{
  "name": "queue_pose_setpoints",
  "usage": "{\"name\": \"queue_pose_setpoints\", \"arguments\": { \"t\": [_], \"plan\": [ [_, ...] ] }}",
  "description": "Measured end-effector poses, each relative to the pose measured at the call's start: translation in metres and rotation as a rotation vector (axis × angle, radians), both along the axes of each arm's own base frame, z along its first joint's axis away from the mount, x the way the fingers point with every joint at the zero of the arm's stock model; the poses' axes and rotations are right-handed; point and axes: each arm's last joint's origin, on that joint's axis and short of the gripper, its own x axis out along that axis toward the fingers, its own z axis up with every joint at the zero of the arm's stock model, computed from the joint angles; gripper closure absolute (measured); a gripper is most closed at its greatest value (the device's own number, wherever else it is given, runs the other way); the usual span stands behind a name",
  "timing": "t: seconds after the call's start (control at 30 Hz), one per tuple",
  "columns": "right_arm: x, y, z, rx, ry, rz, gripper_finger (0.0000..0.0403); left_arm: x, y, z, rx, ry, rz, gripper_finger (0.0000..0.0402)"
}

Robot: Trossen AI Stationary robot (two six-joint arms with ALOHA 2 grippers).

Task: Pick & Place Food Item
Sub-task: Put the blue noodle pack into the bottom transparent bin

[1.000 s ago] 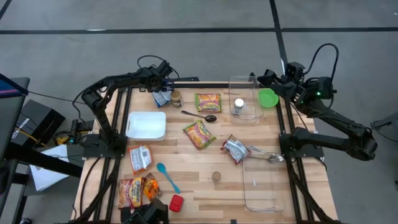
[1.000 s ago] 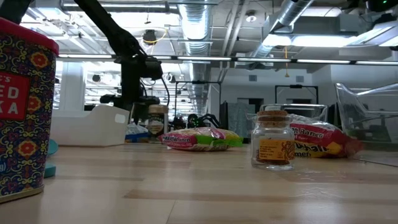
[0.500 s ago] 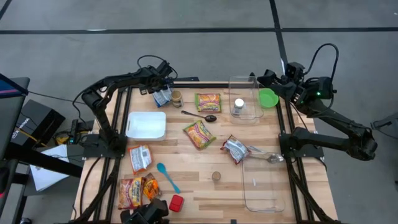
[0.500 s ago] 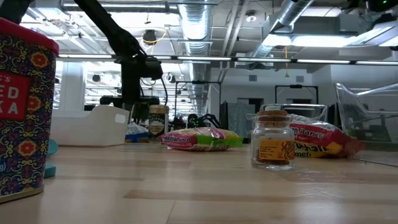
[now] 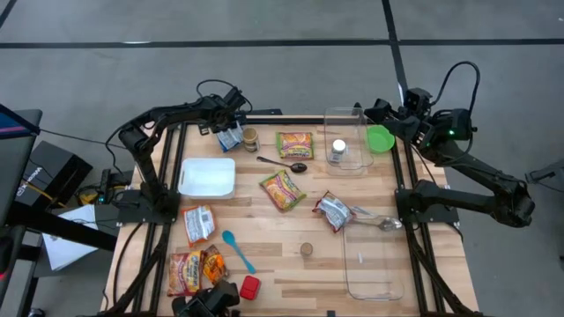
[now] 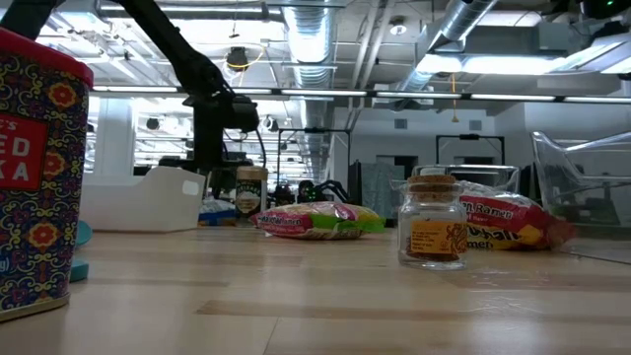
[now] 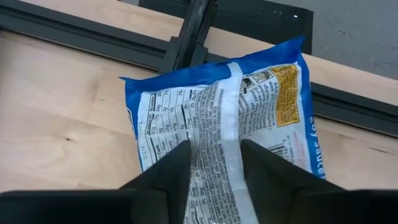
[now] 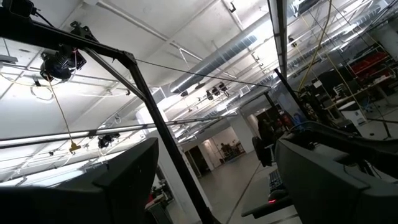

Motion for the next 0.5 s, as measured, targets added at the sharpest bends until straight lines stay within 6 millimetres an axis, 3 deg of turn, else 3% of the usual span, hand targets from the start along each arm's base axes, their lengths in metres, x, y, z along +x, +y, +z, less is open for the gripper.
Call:
{"name": "queue_pose_setpoints", "arguments": {
  "t": [0.3, 0.5],
  "plan": [
    [0.0000, 0.0000, 0.0000, 0.002, 0.000, 0.001, 0.0088, -0.0018, 0.0014, 0.0000, -0.001, 0.000, 0.005, 0.0390],
    [0.0000, 0.0000, 0.0000, 0.002, 0.000, 0.001, 0.0088, -0.0016, 0.0013, 0.0001, -0.004, -0.005, 0.003, 0.0399]
  ]
}}
